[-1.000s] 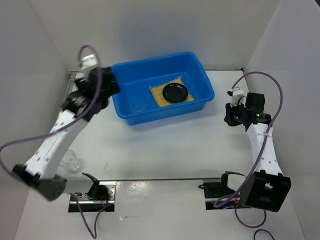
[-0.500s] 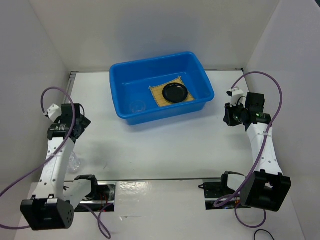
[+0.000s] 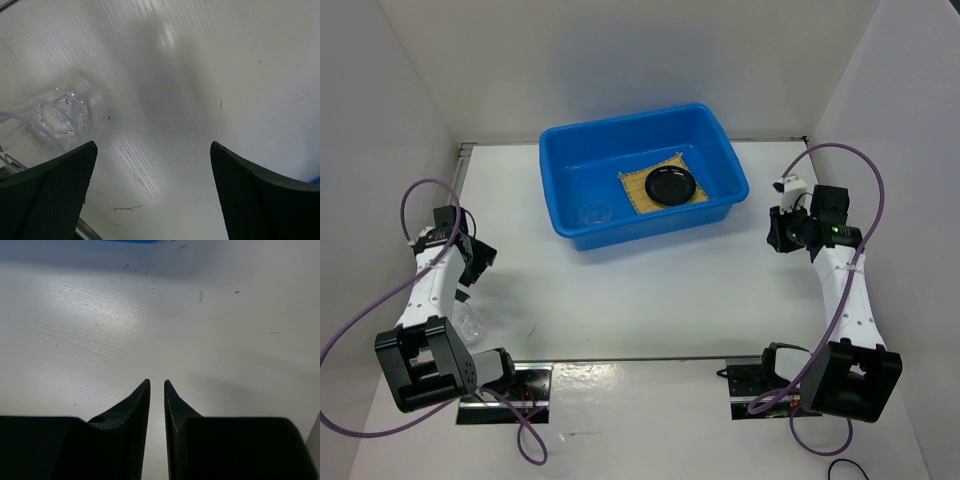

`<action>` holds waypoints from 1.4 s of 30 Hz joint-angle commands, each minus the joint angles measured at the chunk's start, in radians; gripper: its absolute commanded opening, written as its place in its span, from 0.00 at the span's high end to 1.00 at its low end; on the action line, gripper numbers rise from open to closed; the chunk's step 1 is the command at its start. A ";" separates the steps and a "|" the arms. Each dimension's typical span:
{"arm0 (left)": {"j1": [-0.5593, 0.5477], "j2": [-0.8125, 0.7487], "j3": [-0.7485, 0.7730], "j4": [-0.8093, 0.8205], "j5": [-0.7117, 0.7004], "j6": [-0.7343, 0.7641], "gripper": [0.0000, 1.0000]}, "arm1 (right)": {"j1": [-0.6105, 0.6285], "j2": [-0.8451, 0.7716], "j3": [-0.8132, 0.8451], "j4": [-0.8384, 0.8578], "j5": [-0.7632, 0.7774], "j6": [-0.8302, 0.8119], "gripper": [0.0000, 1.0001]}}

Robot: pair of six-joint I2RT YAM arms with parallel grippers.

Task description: Place the mixed dishes into the plastic bin

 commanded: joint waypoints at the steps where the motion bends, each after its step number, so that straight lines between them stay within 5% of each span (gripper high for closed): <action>1: 0.006 0.024 0.016 -0.001 -0.012 -0.015 0.00 | -0.007 0.000 -0.003 0.015 -0.005 -0.013 0.77; 8: -0.018 -0.004 0.046 -0.046 -0.118 -0.067 0.00 | -0.007 0.000 -0.003 0.015 -0.005 -0.013 0.76; 17: -0.050 -0.125 0.008 0.045 -0.078 -0.040 0.00 | -0.007 0.000 -0.003 0.015 -0.005 -0.013 0.76; 31: -0.190 -0.135 -0.056 -0.121 -0.302 -0.451 0.00 | -0.007 0.000 -0.003 0.015 -0.005 -0.013 0.74; 42: -0.116 -0.240 -0.053 -0.061 -0.348 -0.334 0.00 | -0.007 0.010 -0.003 0.015 -0.005 -0.013 0.73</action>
